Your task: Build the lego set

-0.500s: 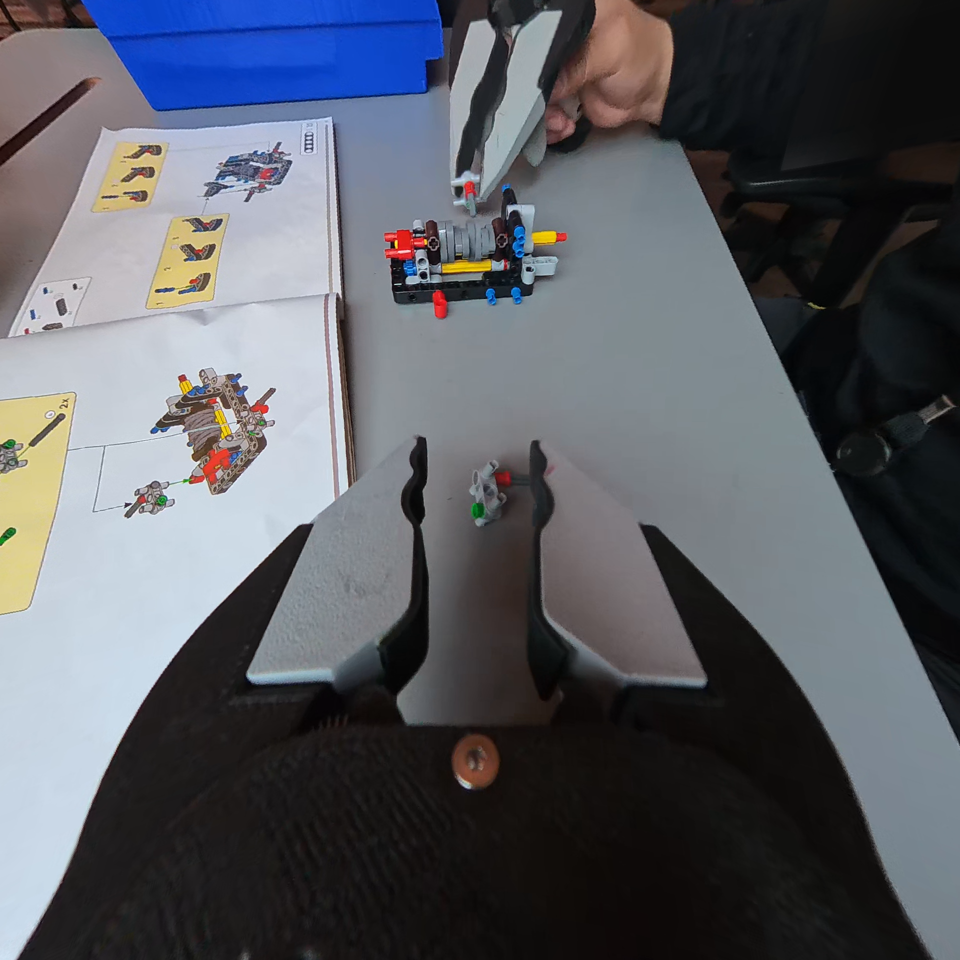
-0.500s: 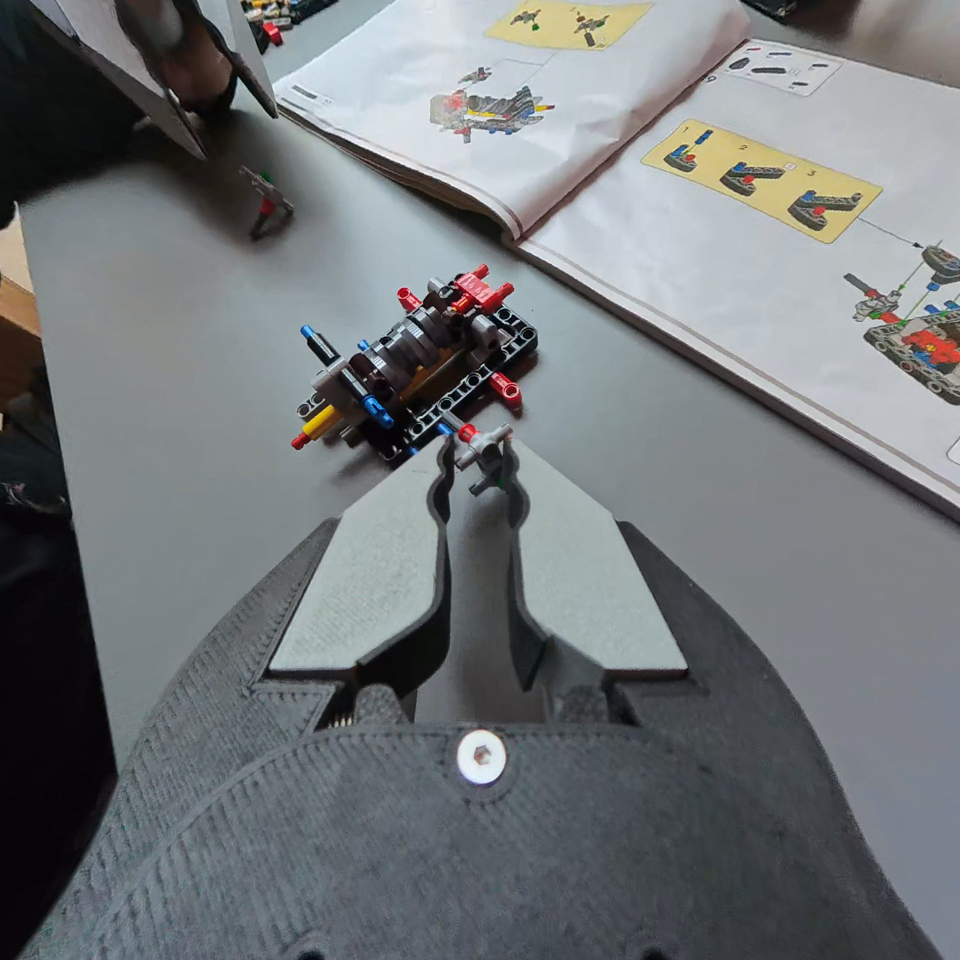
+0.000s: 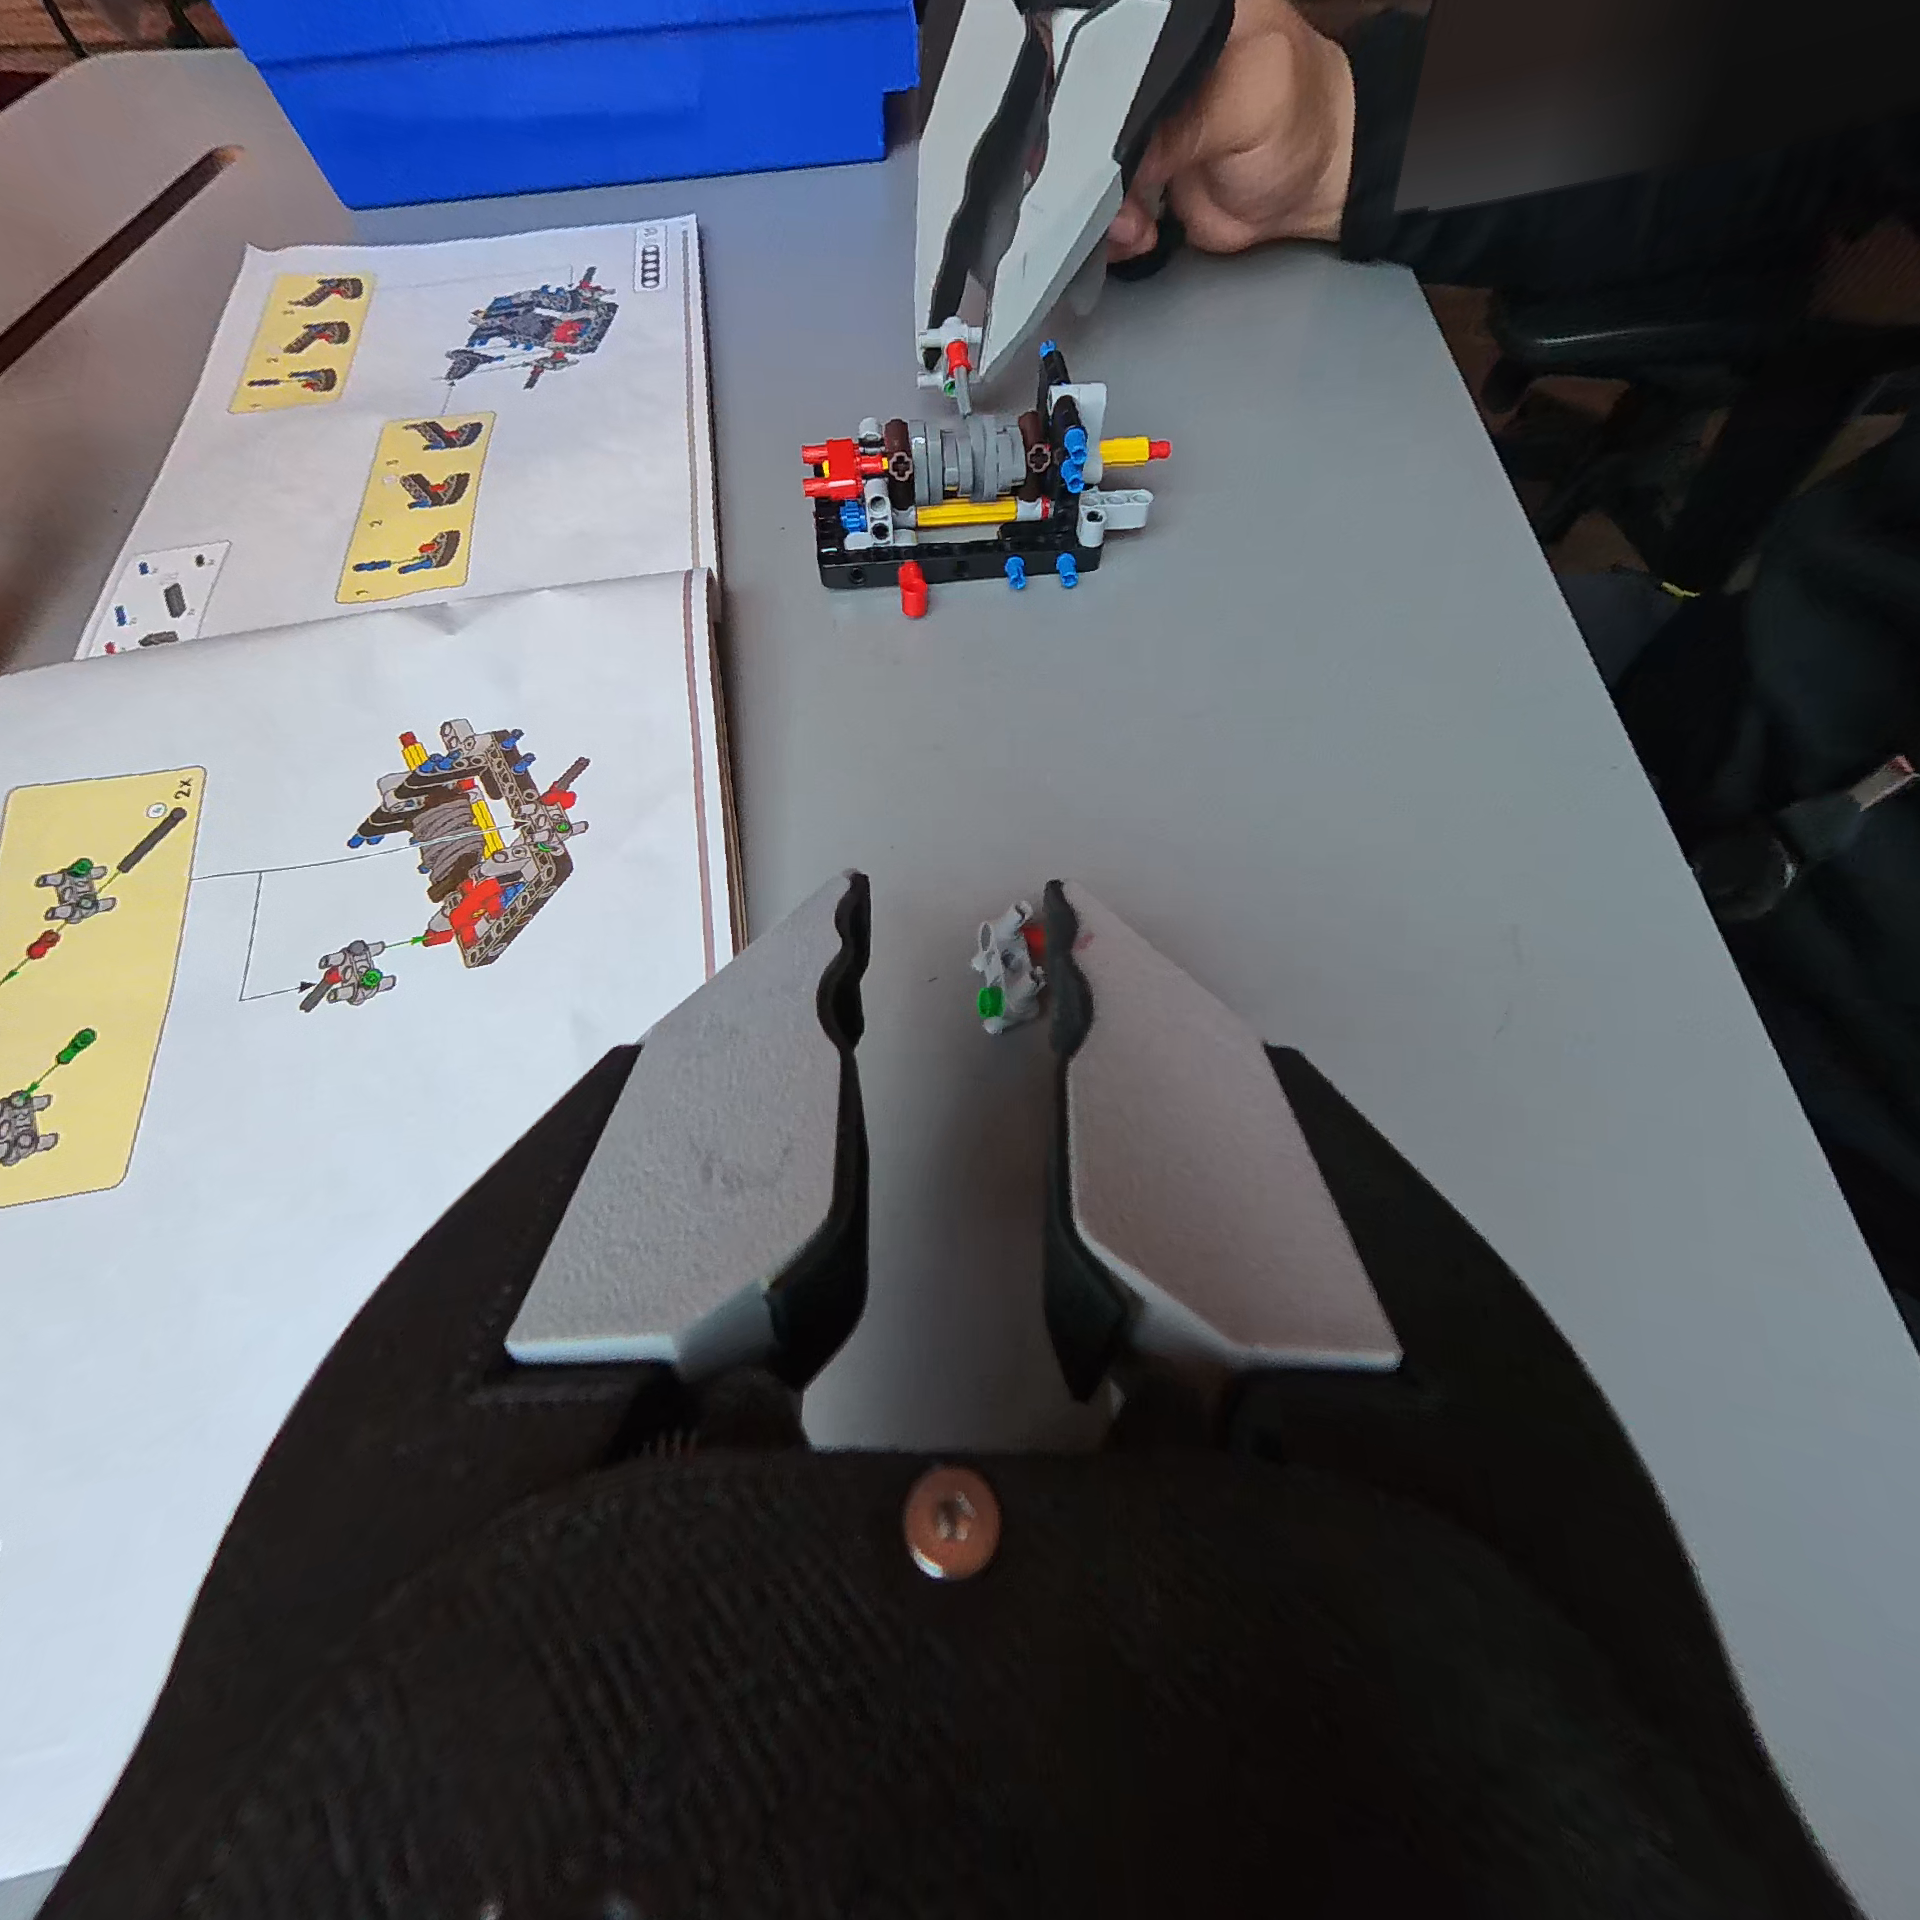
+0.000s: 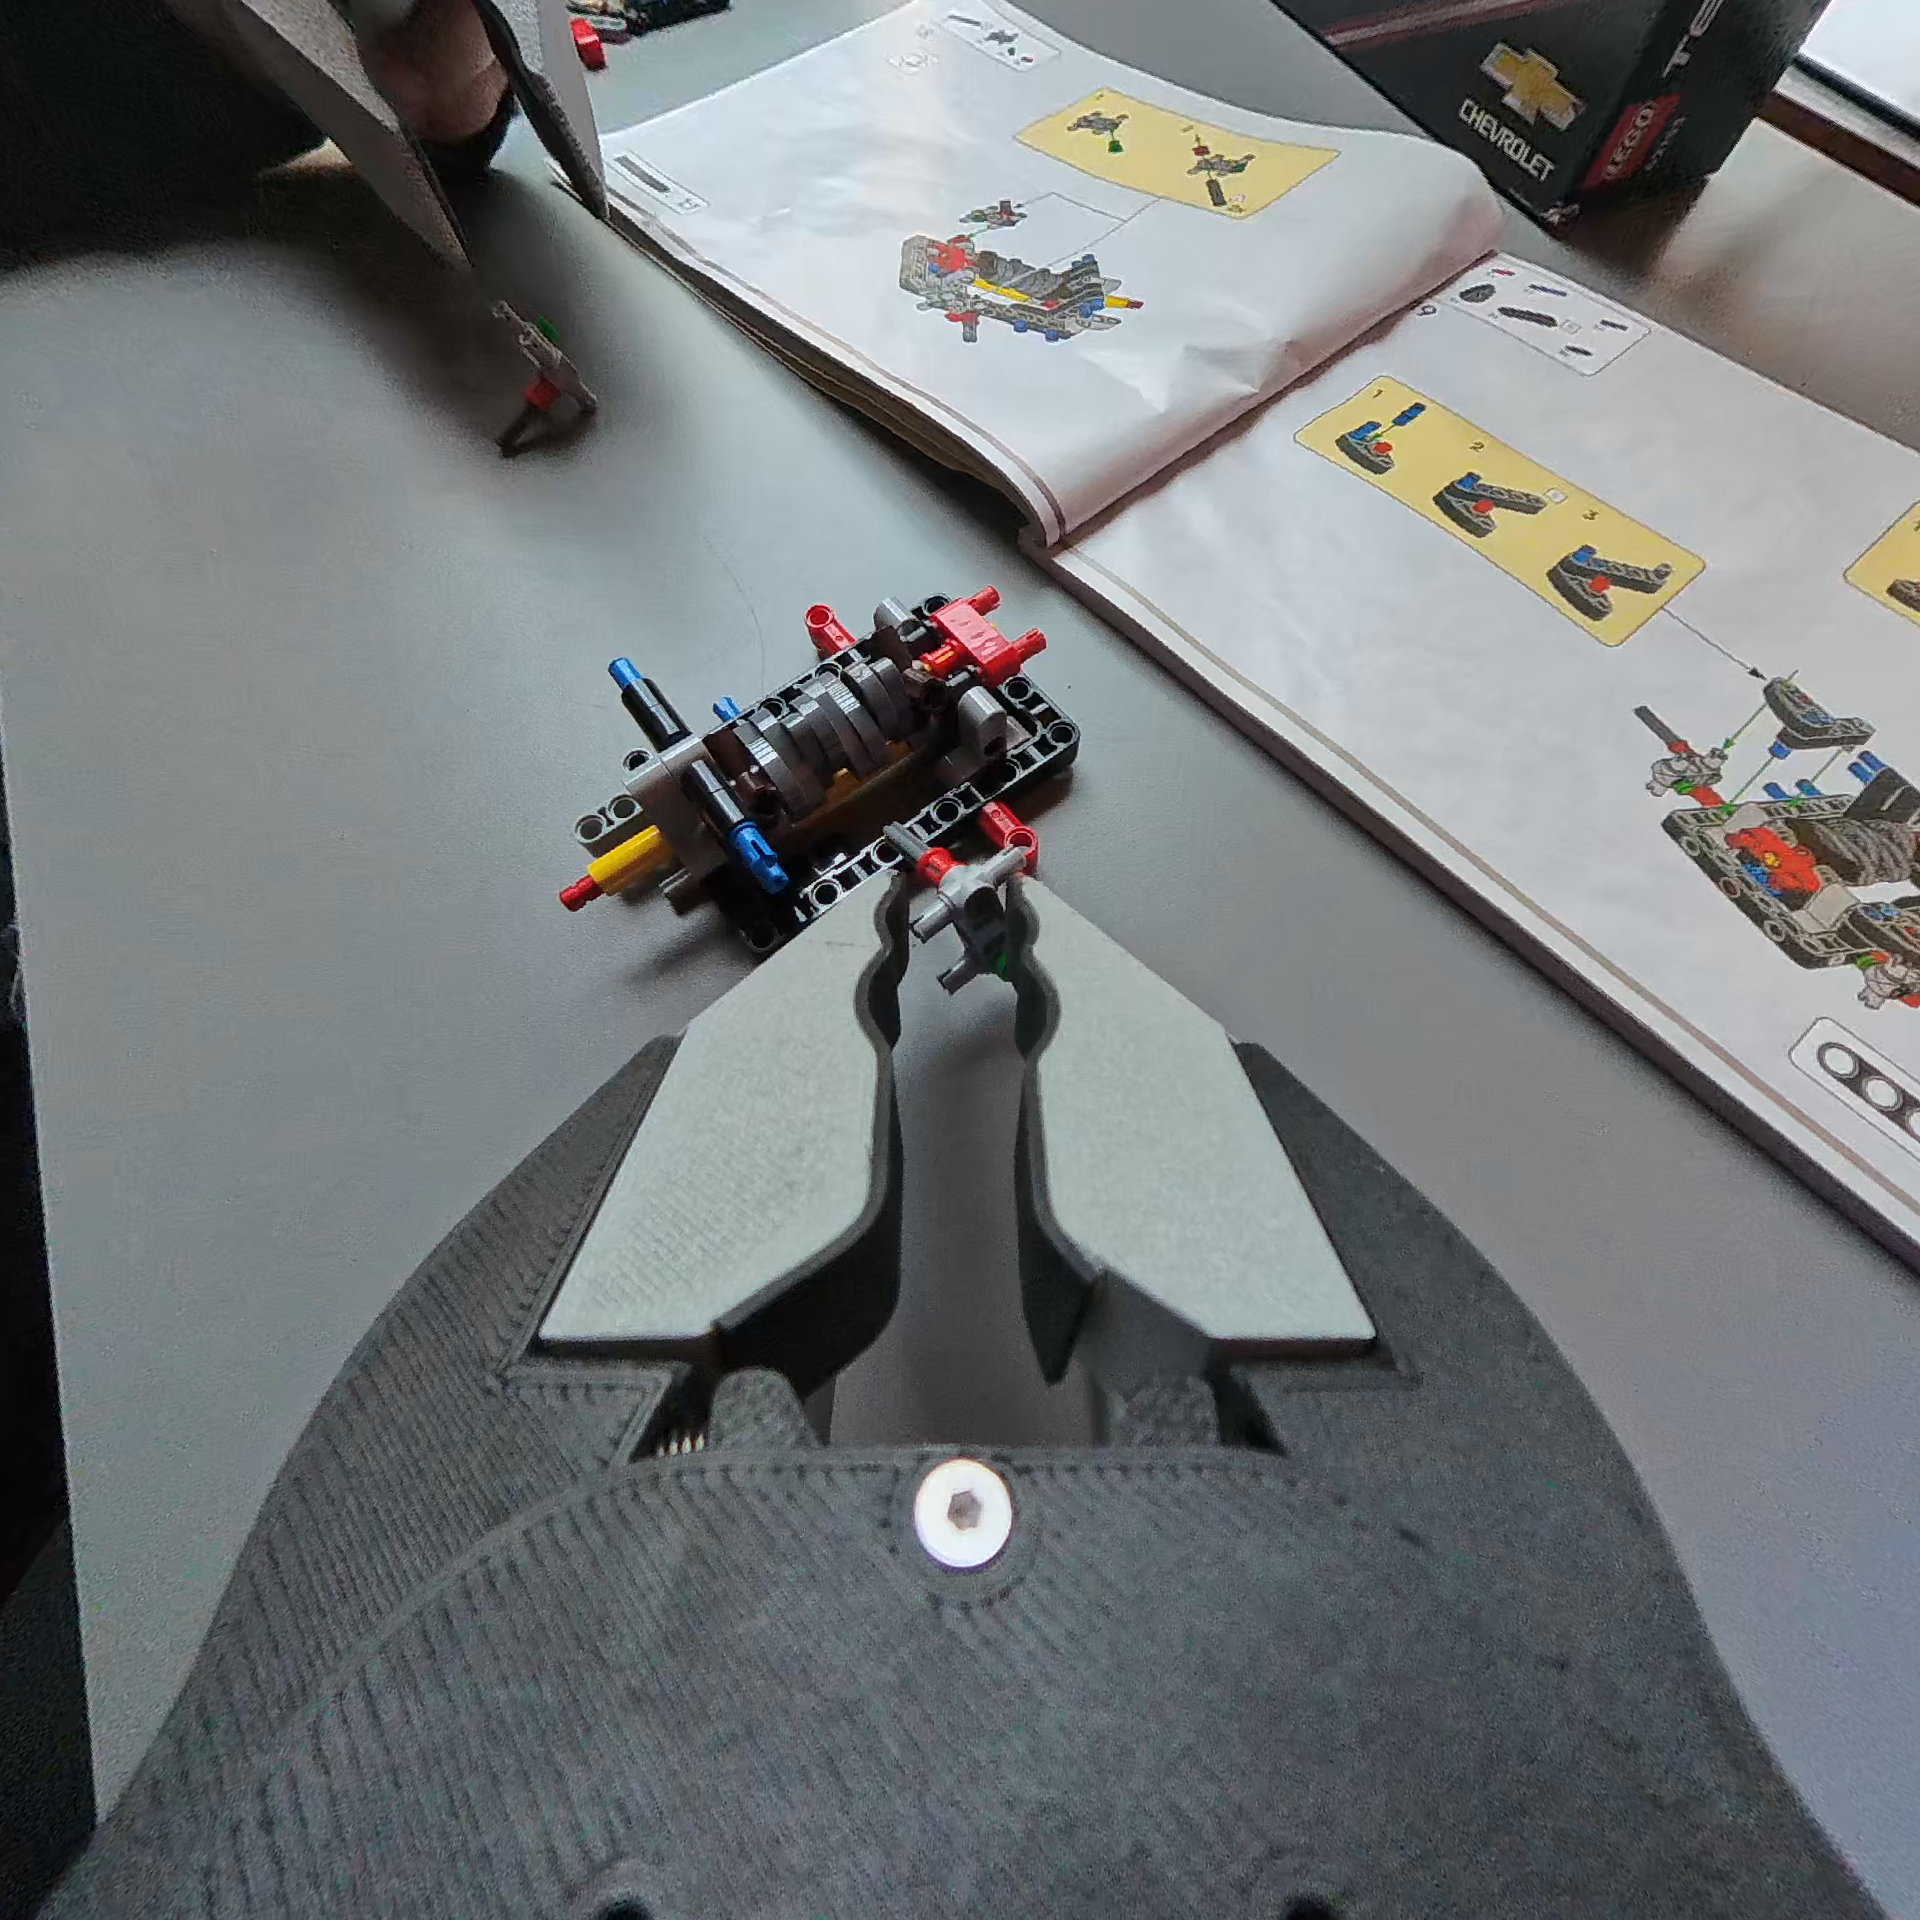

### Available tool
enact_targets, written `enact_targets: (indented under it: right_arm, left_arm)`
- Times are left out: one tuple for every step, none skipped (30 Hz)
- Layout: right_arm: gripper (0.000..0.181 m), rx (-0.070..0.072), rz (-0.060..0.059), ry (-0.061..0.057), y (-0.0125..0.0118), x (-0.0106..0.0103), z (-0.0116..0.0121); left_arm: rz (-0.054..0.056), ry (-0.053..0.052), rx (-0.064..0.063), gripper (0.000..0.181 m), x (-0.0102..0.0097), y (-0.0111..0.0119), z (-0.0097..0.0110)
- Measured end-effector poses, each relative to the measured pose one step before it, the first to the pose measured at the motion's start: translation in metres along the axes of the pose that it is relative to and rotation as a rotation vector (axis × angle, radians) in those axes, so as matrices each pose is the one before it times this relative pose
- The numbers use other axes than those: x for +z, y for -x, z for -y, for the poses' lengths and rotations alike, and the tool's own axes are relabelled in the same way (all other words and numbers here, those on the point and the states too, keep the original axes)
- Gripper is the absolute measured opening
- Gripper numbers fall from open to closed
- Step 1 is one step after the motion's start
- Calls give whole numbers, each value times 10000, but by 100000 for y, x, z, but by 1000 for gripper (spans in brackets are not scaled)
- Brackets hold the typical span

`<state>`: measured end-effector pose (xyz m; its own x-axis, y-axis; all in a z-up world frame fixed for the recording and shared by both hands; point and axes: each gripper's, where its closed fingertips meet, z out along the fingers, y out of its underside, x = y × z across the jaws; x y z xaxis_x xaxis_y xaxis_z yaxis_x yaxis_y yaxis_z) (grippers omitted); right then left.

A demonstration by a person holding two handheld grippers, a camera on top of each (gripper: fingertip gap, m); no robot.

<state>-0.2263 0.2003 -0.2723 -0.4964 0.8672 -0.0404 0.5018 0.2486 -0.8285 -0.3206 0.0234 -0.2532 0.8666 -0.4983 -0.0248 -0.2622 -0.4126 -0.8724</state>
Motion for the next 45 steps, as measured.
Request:
enact_targets:
  right_arm:
    - [15,77,24,39,-46,10,-59]
    - [16,78,-2,37,-77,28,-56]
    - [16,31,21,25,-6,23,-27]
    - [16,-10,18,37,31,36,-47]
    - [16,-37,-24,31,13,36,-33]
    - [16,-57,-42,21,11,17,-26]
    - [16,-61,-30,31,23,39,-43]
    - [16,-51,-17,41,39,46,-45]
    - [16,-36,-24,39,8,42,-45]
    - [16,-25,-36,35,-18,30,-36]
    - [16,-22,-26,25,-5,26,-29]
    - [16,-21,-5,10,14,15,-11]
    - [16,-13,7,-3,19,-8,-4]
    - [16,6,10,-25,3,-20,33]
    - [16,30,11,-35,-14,-30,36]
    - [16,43,25,-24,-17,-25,31]
    - [16,37,32,-28,1,-26,34]
    - [16,32,34,-29,2,-25,35]
    - [16,35,45,-22,21,-13,26]
    - [16,41,63,-1,27,-6,3]
    - [16,27,75,-9,54,-11,6]
    - [16,18,41,-14,27,-18,15]
    - [16,0,32,-23,27,-34,24]
    - [16,-11,-18,-86,-28,-89,90]
    - [16,8,-10,-152,-29,-168,174]
    - [16,44,78,-194,47,-194,220]
    - [15,69,99,-194,48,-212,221]
    - [15,70,106,-170,56,-178,192]
    - [15,68,59,-119,6,-139,133]
    - [15,51,-18,-80,-68,-84,88]
    - [15,5,-54,-40,-69,-38,54]
    - [16,-49,-50,-3,4,-3,0]
    - [15,-74,-50,-1,42,-19,-4]
    - [16,-62,-88,-13,19,-60,-15]
    - [15,-50,-62,-19,76,-92,-25]
    - [16,-43,-6,-23,161,-129,-41]
    - [16,-9,-71,-7,83,-172,-89]
    - [16,25,-129,-48,22,-243,-50]
    - [16,18,-46,-143,143,-309,71]
    - [15,20,23,-198,258,-360,164]
    - [15,49,58,-168,327,-382,131]
    - [15,57,172,-135,534,-361,123]
    - [15,31,263,-121,736,-272,101]
    - [15,2,302,-49,871,-140,-40]
    - [16,-20,186,82,708,6,-270]
  left_arm:
    - [16,1,19,31,-20,12,-12]
    - [11,10,-10,30,-11,25,-28]
    - [-5,13,-30,30,0,35,-15]
    - [-23,-3,-38,30,0,16,-11]
    - [-5,-6,-37,30,-11,29,10]
    - [-2,0,-33,30,2,41,-11]
    - [-9,-10,-28,30,-12,17,14]
    - [7,-9,-23,30,-11,28,2]
    - [13,1,-12,30,-1,32,-2]
    - [15,29,9,29,-7,10,-44]
    - [11,45,33,29,12,-23,-72]
    - [9,35,44,29,11,-31,-50]
    - [5,24,35,28,17,-30,-24]
    - [1,28,15,28,29,-9,-34]
    - [-11,36,6,28,33,-18,-51]
    - [-11,33,6,28,14,-5,-47]
    - [-6,20,3,28,3,-10,-29]
    - [-14,9,7,28,-1,-14,-21]
    - [-4,11,9,27,-4,-8,-13]
    - [3,11,5,27,-14,11,-31]
    - [-6,12,2,27,0,6,-23]
    - [-5,17,-5,27,-3,3,-30]
    - [6,27,-7,27,10,27,-44]
    - [-2,19,1,27,-1,2,-31]
    - [15,12,21,26,14,1,-14]
    - [48,18,42,26,17,13,-4]
    - [103,32,50,25,60,64,11]
    - [156,50,1,23,156,117,54]
    - [308,92,-136,21,258,340,179]
    - [343,126,-284,22,364,356,460]
    - [24,42,-248,24,456,-285,885]
    - [68,133,-127,24,562,-337,863]
    - [378,400,-96,22,600,148,454]
    - [248,456,-117,22,601,9,273]
    - [-206,111,-289,22,642,-707,674]
    - [-485,-145,-507,22,700,-1176,895]
    - [-347,80,-547,21,777,-953,310]
    - [-60,375,-406,23,747,-479,-391]
    - [64,400,-199,26,608,-273,-662]
    - [112,252,-48,28,441,-182,-560]
    - [192,74,18,30,226,-24,-298]
    - [255,-32,66,34,30,176,-78]
    - [293,-90,148,36,-87,361,143]
    - [297,-122,189,38,-90,541,308]
    - [173,-115,131,39,-18,556,386]
